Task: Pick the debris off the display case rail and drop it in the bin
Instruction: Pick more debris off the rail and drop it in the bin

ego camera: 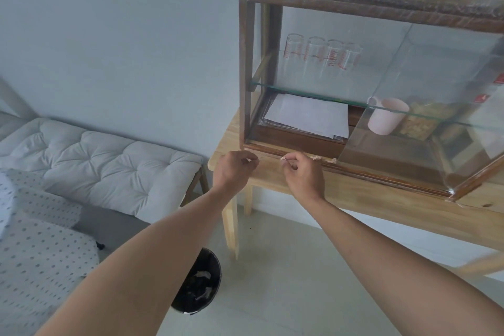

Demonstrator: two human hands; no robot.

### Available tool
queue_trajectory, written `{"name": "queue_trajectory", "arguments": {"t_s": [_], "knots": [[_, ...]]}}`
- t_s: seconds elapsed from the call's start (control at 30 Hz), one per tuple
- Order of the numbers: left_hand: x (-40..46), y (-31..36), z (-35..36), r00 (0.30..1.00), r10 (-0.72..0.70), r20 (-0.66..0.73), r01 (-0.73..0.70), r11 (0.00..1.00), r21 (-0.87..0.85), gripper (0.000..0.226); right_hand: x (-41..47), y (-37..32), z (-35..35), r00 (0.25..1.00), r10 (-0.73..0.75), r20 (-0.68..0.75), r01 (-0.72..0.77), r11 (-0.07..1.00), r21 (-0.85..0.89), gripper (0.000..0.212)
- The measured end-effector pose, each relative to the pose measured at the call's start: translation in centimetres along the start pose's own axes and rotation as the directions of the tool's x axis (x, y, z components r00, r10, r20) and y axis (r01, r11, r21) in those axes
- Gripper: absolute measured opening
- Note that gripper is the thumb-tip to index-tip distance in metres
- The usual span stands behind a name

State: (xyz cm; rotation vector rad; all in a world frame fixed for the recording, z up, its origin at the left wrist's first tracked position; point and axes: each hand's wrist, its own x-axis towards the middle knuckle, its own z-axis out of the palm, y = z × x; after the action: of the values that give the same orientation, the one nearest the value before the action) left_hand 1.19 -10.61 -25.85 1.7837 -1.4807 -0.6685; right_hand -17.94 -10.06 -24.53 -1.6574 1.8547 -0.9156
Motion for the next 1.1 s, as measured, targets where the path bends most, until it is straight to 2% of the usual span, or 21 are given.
{"name": "queue_trajectory", "arguments": {"t_s": [0.2, 0.37, 0.6, 0.87, 1.1], "knots": [[-1.6, -3.9, -3.8, 0.998, -0.054, -0.024, 0.054, 0.998, 0.013, 0.014, -2.6, -2.2, 3.3, 0.998, -0.029, 0.051, 0.029, 1.000, -0.001, 0.015], [-3.2, -8.2, -7.4, 0.991, -0.123, -0.059, 0.125, 0.992, 0.027, 0.015, -4.9, -4.2, 6.9, 0.988, -0.069, 0.135, 0.068, 0.998, 0.013, 0.016], [-6.6, -14.7, -10.6, 0.963, -0.251, -0.101, 0.255, 0.967, 0.022, 0.013, -8.2, -5.3, 13.0, 0.955, -0.050, 0.294, 0.053, 0.999, 0.001, 0.014], [-10.0, -22.4, -10.8, 0.911, -0.406, -0.069, 0.409, 0.911, 0.052, 0.007, -11.7, -3.4, 20.7, 0.908, -0.039, 0.418, 0.060, 0.998, -0.036, 0.018], [-12.5, -28.4, -9.1, 0.875, -0.482, -0.051, 0.484, 0.873, 0.064, 0.010, -13.9, -0.2, 26.7, 0.867, 0.015, 0.498, 0.042, 0.994, -0.103, 0.018]]}}
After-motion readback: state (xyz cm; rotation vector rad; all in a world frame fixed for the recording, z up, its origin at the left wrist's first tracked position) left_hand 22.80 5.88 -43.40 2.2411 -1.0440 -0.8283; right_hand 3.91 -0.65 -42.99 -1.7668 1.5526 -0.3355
